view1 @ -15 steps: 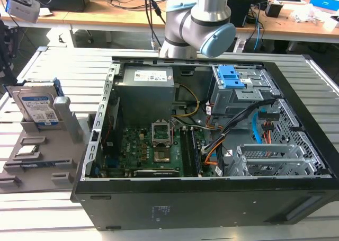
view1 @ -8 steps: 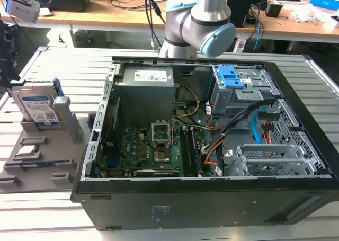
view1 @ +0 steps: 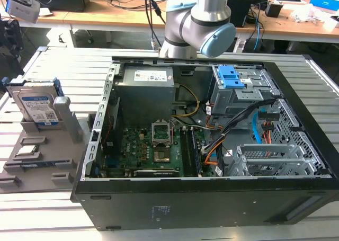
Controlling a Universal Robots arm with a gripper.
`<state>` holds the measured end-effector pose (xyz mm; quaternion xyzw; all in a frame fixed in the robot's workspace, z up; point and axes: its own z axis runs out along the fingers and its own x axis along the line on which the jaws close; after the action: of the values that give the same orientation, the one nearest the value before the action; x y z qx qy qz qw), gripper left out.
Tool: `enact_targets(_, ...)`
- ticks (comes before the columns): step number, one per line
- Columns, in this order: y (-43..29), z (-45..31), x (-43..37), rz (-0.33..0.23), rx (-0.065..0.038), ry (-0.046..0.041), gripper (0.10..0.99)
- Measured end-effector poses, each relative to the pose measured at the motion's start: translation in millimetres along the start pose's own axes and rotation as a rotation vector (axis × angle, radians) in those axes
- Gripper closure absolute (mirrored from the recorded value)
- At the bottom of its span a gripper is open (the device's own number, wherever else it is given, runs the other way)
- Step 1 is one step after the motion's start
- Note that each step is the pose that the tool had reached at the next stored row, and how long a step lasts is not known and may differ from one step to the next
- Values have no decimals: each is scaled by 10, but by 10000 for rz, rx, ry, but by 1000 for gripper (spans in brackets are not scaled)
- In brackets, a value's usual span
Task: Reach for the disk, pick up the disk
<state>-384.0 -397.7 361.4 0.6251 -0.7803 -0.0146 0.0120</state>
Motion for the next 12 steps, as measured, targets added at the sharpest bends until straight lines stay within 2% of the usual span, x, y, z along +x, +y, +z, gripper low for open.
enact_targets(1, 4, 0, -21, 0, -1, 1, 486)
enact_targets(5, 49, 2, -222, 1, 4, 19, 486)
enact_targets(7, 53, 11, -236, -80, 4, 21, 486)
enact_targets(12, 52, 114, -236, -470, 2, 37, 486)
